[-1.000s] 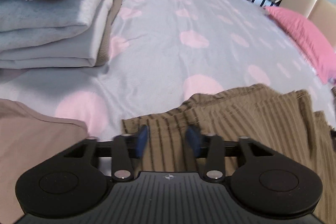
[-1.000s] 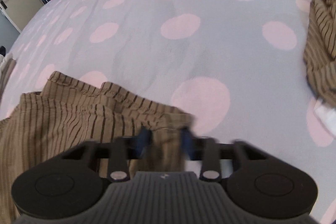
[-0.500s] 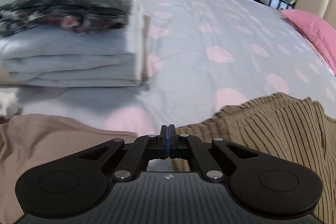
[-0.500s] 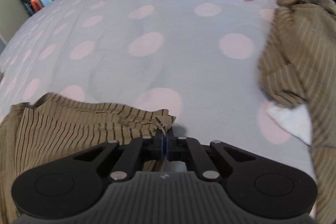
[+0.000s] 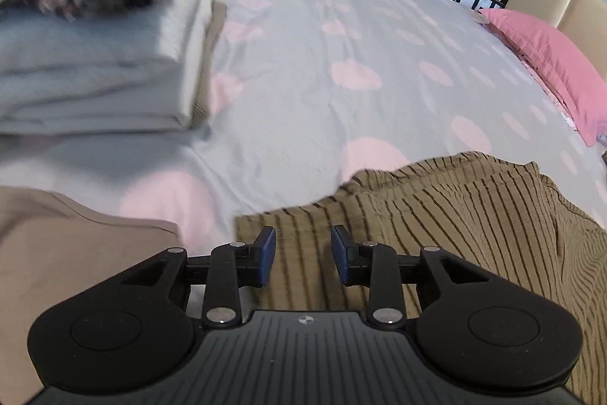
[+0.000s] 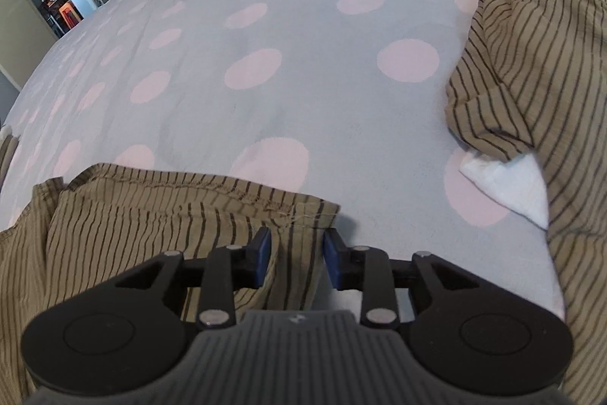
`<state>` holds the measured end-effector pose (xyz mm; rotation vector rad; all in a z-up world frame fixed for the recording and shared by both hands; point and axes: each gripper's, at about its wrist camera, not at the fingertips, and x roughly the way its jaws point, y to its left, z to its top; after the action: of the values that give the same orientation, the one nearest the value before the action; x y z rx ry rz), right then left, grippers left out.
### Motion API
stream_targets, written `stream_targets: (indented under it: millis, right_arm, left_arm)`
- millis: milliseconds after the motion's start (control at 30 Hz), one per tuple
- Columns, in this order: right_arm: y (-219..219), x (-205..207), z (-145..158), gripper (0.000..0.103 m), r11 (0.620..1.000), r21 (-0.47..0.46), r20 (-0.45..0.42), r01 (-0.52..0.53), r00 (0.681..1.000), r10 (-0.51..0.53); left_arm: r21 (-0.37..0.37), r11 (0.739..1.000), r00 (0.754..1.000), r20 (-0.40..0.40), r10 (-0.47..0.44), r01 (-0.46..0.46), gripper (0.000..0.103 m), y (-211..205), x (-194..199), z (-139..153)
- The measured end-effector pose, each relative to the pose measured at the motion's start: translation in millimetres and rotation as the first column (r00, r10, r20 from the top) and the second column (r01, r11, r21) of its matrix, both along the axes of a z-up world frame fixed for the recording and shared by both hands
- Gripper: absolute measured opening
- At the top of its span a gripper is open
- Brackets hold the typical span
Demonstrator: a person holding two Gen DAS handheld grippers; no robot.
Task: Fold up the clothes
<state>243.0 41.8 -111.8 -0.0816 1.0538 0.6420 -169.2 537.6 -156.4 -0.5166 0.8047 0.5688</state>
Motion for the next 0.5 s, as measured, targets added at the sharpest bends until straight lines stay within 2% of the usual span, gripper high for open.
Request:
stream_targets:
  millis: [67, 100, 133, 367, 500]
  right_arm:
    - [-6.7, -3.6, 4.2, 0.043, 1.000, -0.001, -0.006, -0.010, 1.000, 0.010]
    - [-9.6, -6.1, 5.8, 0.045, 1.000, -0.005, -0.006, -0.016, 1.000, 0.016]
    - [-12.5, -8.6, 7.4, 0.047, 1.000, -0.008, -0.006, -0.022, 1.000, 0.022]
    - [-17.9, -23.0, 8.4, 0.051, 0.999, -0.006, 0.001, -0.049, 0.999, 0.049]
    - [-14.6, -32.8, 9.5, 0.052, 0.998, 0.003, 0.000, -0.070, 0.998, 0.070]
  left_arm:
    - [0.011, 1.000, 1.000, -0.017, -0.012, 0.013, 0.022, -5.7, 4.8, -5.2]
    - [0.038, 0.999, 0.999, -0.032, -0.013, 0.015, 0.005, -9.5, 6.7, -5.6]
    - [0.057, 0.998, 0.999, -0.045, -0.015, 0.018, 0.000, -12.3, 7.7, -5.4]
    - [0.181, 0.979, 0.983, -0.141, 0.121, -0.095, 0.000, -7.7, -7.5, 12.6]
    - [0.185, 0.974, 0.973, -0.169, 0.159, -0.127, 0.000, 0.4, -24.8, 18.1]
